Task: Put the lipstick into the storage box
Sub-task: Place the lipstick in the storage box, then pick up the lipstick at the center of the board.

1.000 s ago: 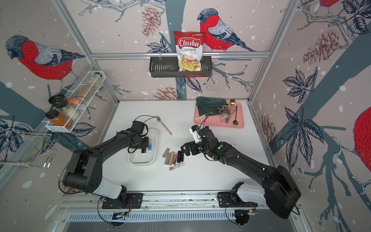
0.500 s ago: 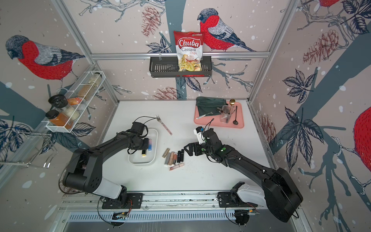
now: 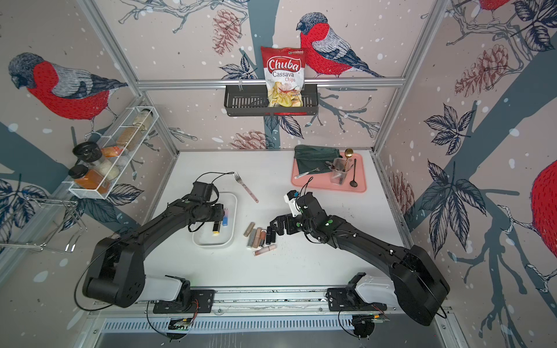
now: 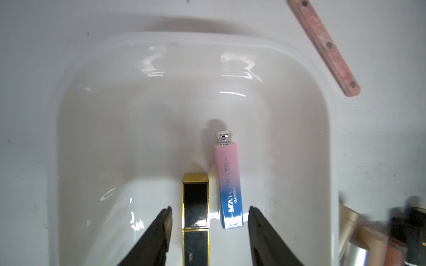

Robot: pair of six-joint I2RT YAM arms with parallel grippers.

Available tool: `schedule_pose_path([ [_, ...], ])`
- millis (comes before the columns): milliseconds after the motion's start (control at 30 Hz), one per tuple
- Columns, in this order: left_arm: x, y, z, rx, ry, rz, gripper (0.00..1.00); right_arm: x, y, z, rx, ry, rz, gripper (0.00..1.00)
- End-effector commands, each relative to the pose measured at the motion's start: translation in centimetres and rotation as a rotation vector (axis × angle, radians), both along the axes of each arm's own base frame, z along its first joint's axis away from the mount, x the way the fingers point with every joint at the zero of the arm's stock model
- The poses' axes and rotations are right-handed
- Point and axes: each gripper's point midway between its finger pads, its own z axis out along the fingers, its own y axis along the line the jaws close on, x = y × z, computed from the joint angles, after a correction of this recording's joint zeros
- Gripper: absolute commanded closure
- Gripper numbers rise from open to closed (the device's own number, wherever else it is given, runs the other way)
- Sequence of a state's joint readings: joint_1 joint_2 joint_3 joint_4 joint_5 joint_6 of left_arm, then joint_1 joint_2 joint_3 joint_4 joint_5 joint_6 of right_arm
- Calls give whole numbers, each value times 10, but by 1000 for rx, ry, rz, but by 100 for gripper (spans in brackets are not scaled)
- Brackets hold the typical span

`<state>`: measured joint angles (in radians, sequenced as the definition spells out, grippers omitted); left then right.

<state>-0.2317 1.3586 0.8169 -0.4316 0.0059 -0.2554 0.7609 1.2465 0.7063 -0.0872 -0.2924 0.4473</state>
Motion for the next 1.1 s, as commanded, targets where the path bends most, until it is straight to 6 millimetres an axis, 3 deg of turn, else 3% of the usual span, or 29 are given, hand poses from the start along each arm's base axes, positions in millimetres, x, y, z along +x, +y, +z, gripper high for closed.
schedule_pose_path([
  [0,6,-9,21,-57,-88,-27,41,2,-7,-4,-48,11,-33,0],
  [233,4,-26,70,-170,-267,-98,36,-5,-25,-1,-114,48,-83,0],
  [467,-5,-52,96,-262,-366,-226,30,-8,-34,9,-129,75,-113,0],
  [733,-15,-80,103,-317,-386,-338,28,-8,-26,2,-143,102,-83,0],
  [1067,-30,-112,103,-349,-381,-468,26,-20,-24,-46,-194,155,-76,2],
])
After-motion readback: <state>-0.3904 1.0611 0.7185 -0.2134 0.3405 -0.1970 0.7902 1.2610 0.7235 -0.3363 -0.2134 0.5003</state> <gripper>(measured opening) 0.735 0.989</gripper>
